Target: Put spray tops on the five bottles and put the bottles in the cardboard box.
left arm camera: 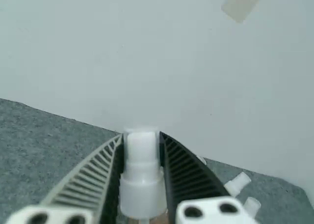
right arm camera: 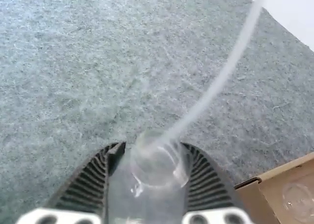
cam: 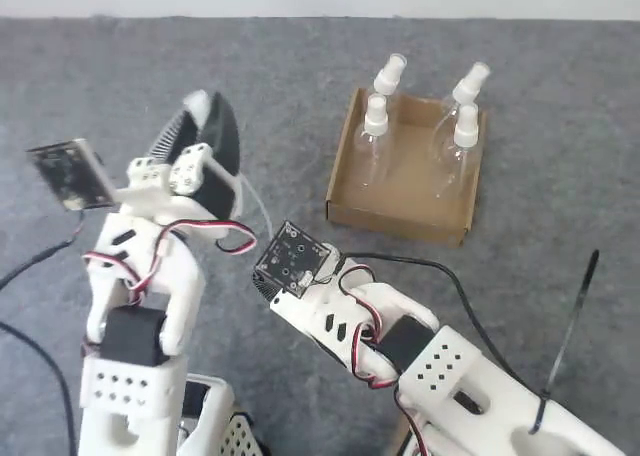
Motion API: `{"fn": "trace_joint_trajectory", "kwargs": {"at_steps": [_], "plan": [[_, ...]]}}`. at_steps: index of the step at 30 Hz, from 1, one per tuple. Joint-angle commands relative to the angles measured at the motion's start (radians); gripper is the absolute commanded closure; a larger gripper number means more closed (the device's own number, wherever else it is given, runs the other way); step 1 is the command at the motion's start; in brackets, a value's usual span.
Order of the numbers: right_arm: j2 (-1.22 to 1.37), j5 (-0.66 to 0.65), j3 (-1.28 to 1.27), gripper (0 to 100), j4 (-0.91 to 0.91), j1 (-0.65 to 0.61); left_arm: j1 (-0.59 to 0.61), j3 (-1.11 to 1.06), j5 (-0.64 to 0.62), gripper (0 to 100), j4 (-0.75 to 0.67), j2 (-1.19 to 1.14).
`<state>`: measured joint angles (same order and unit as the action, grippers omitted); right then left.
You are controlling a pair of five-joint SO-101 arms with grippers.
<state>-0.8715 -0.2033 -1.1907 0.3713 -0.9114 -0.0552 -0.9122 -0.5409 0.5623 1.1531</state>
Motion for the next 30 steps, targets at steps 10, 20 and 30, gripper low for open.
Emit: {"fn": "trace_joint_trajectory", "kwargs": {"at_steps": [10,20,30], "plan": [[-0.042,0.012,0.014,99.3,-0.015,-0.004,-0.02,-0.016,0.044,99,-0.028,0.023],[-0.041,0.003,0.011,99.3,-0.013,0.071,0.091,-0.025,0.097,99,-0.025,0.018],[-0.031,0.002,0.038,84.0,-0.013,0.068,0.15,-0.237,0.232,99,-0.023,0.025]]}}
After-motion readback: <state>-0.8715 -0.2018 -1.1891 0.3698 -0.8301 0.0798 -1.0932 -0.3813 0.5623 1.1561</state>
